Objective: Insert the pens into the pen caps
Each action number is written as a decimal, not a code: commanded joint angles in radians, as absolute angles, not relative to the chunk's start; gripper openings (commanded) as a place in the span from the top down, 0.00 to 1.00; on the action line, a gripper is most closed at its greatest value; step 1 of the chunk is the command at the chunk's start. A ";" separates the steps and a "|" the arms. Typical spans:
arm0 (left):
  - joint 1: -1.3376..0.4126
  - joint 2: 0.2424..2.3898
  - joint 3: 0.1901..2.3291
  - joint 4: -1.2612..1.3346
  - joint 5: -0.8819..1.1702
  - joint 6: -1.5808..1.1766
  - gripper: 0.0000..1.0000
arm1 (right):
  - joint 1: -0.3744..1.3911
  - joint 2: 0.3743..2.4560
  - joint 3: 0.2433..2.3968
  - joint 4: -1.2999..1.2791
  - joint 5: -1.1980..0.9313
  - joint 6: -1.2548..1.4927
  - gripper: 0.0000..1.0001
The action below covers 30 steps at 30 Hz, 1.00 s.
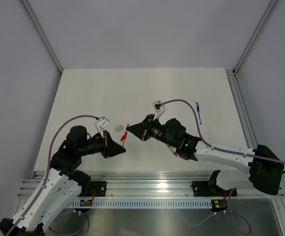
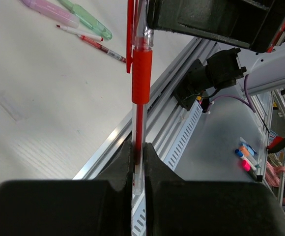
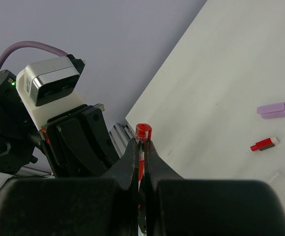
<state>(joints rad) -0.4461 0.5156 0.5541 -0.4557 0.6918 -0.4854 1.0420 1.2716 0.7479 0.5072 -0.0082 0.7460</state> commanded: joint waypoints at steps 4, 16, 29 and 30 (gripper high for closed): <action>-0.430 0.554 0.667 -0.227 0.609 -0.503 1.00 | 1.143 1.285 0.693 0.379 -0.118 0.762 1.00; -0.430 0.588 0.744 -0.218 0.543 -0.492 1.00 | 1.230 1.394 0.742 0.348 -0.101 0.765 1.00; -0.430 0.517 0.621 -0.290 0.551 -0.495 1.00 | 1.203 1.309 0.891 0.198 0.087 0.709 0.94; -0.430 0.499 0.612 -0.299 0.551 -0.499 1.00 | 1.192 1.298 0.905 0.192 0.092 0.709 0.88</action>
<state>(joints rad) -0.4484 0.5293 0.6136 -0.5411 0.6365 -0.4812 1.1503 1.3155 0.8612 0.3977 0.1749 0.7307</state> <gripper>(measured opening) 0.050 0.084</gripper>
